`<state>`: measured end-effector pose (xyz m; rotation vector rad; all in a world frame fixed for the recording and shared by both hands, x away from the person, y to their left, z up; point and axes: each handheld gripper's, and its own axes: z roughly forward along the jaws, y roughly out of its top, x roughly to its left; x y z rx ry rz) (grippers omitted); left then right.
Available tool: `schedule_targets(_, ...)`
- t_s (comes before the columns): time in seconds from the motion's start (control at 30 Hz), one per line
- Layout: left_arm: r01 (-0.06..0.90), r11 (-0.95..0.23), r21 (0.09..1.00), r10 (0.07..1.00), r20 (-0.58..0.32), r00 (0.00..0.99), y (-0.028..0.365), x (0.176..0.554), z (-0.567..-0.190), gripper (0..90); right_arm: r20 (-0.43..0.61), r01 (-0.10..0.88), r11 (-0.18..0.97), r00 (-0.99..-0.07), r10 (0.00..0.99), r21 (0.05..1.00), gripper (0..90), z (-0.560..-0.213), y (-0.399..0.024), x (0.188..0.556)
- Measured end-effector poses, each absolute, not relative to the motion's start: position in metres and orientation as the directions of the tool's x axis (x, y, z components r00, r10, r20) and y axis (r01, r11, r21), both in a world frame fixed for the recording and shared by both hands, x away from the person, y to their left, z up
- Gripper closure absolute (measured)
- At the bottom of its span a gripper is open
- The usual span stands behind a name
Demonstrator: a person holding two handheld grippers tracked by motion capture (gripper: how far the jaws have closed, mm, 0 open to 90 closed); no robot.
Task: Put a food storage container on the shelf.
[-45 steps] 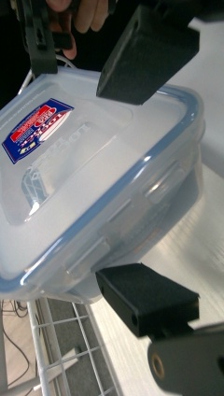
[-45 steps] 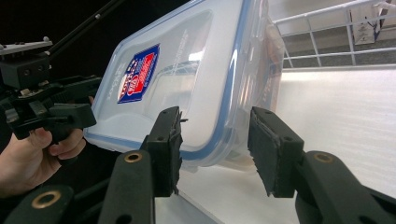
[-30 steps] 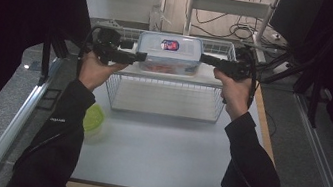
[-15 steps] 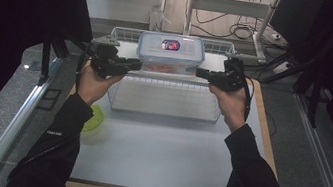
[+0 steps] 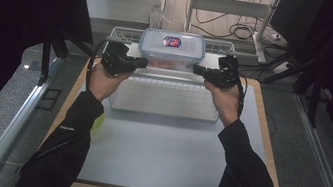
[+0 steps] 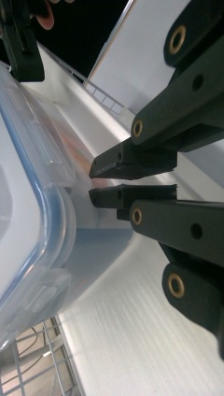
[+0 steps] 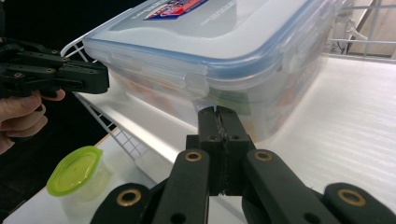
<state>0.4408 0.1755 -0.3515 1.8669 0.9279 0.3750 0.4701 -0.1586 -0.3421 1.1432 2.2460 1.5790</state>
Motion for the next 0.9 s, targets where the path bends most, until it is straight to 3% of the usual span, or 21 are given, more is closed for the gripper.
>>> schedule_targets(0.37, 0.438, -0.240, 0.866, 0.719, -0.145, 0.680, 0.172, 0.443, -0.354, 82.2, 0.276, 0.483, 0.145, -0.693, 0.667, 0.863, 89.1, -0.345, -0.156, 0.473)
schedule_targets(0.57, 0.418, -0.259, 0.871, 0.684, -0.140, 0.716, 0.172, 0.426, -0.358, 76.9, 0.235, 0.458, 0.170, -0.699, 0.676, 0.872, 79.8, -0.343, -0.158, 0.463)
schedule_targets(0.9, 0.366, -0.284, 0.886, 0.663, -0.094, 0.743, 0.168, 0.386, -0.369, 55.3, 0.180, 0.407, 0.211, -0.734, 0.654, 0.889, 56.9, -0.348, -0.161, 0.438)
